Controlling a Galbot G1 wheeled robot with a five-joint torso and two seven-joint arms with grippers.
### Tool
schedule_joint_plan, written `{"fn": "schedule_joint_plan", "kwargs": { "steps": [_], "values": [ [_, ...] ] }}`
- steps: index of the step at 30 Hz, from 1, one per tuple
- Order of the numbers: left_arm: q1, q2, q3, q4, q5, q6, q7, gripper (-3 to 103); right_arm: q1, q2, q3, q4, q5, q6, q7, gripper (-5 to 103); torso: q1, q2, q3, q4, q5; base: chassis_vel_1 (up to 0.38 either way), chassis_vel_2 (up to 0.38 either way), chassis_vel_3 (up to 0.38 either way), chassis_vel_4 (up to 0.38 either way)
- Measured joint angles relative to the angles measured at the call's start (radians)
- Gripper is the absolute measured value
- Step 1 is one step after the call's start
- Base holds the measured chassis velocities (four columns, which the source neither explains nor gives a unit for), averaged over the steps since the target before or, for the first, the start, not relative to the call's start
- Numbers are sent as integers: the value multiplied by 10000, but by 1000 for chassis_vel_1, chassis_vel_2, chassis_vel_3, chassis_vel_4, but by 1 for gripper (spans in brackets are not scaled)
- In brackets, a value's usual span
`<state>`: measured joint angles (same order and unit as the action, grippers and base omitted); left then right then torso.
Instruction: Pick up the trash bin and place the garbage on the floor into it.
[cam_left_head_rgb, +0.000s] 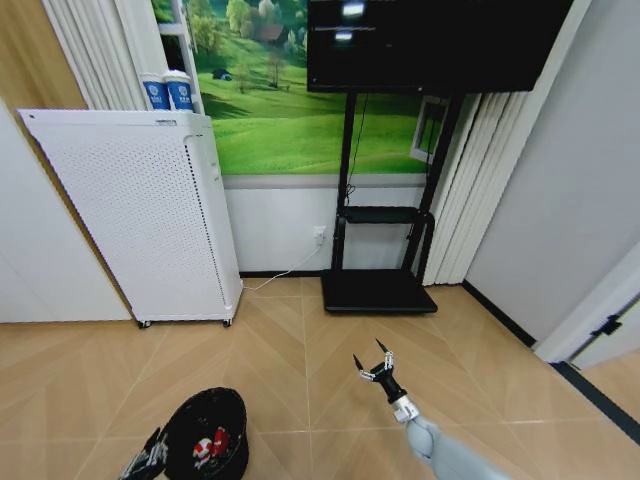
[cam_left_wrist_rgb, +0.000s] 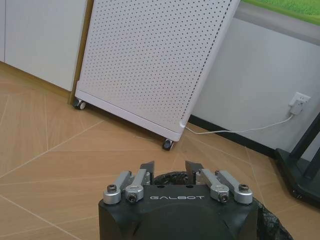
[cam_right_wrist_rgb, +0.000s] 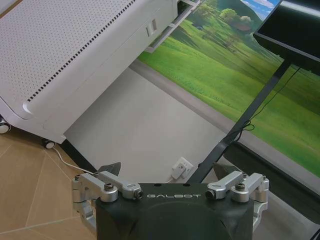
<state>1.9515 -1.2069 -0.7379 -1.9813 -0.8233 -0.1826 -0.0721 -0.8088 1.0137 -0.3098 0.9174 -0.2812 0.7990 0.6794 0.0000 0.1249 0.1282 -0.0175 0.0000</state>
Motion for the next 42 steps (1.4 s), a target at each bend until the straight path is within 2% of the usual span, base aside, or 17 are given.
{"fn": "schedule_joint_plan", "kwargs": {
  "steps": [2, 4, 5, 7, 8, 10, 11, 13, 14, 16, 19, 27, 32, 42],
  "values": [
    [-49, 23, 13, 0, 2, 22, -29, 40, -11, 1, 0, 15, 8, 0, 1, 100, 0, 0, 0, 0, 0, 0, 0, 0, 0],
    [-182, 45, 26, -1, 41, 33, -67, 51, -53, -6, 13, 60, 37, 0, 0, 100, 0, 0, 0, 0, -1, 0, 0, 0, 0],
    [-182, 45, 26, -1, 41, 33, -67, 51, -53, -6, 13, 60, 37, 0, 0, 100, 0, 0, 0, 0, -1, 0, 0, 0, 0],
    [-315, 97, -9, -89, 98, 32, -84, 61, -87, -20, 81, 140, 198, 0, -17, 100, 0, 0, 0, 0, -2, 0, 0, 0, 0],
    [-315, 97, -9, -89, 98, 32, -84, 61, -87, -20, 81, 140, 198, 0, -17, 100, 0, 0, 0, 0, -2, 0, 0, 0, 0],
    [-466, 340, -174, -370, 194, 22, -103, 72, -82, -30, 172, 268, 662, 1, -54, 100, 0, 0, 0, 1, -1, 0, 0, 0, 0],
    [-466, 340, -174, -370, 194, 22, -103, 72, -82, -30, 172, 268, 662, 1, -54, 100, 0, 0, 0, 1, -1, 0, 0, 0, 0],
    [-590, 746, -460, -751, 266, 73, -151, 83, -8, -138, 268, 397, 1286, 0, -279, 100, 0, 0, 0, 0, 0, 0, 0, 0, 0],
    [-590, 746, -460, -751, 266, 73, -151, 83, -8, -138, 268, 397, 1286, 0, -279, 100, 0, 0, 0, 0, 0, 0, 0, 0, 0],
    [-654, 1009, -713, -1037, 182, 183, -165, 93, 27, -271, 371, 415, 1680, -1, -480, 100, 0, 0, 1, 0, -1, 0, 0, 0, 0],
    [-660, 1121, -794, -1156, 113, 166, -22, 99, 9, -390, 482, 415, 1776, -2, -558, 100, 0, 0, 0, 0, 1, 0, 0, 0, 0],
    [-664, 1092, -671, -763, 343, -44, 271, 100, -153, -620, 730, 641, 1970, -6, -595, 100, 0, 6, 6, 1, -3, 0, 0, 0, 0],
    [-720, 1134, -707, -447, 358, -262, 361, 100, -194, -703, 821, 658, 2111, -12, -735, 100, 26, 171, 131, -2, -2, 0, 0, 0, 0],
    [-705, 1186, -751, -370, 354, -296, 393, 100, -134, -749, 858, 681, 2104, -18, -754, 100, 76, 352, 262, 1, -2, 0, 0, 0, 0]
  ]
}}
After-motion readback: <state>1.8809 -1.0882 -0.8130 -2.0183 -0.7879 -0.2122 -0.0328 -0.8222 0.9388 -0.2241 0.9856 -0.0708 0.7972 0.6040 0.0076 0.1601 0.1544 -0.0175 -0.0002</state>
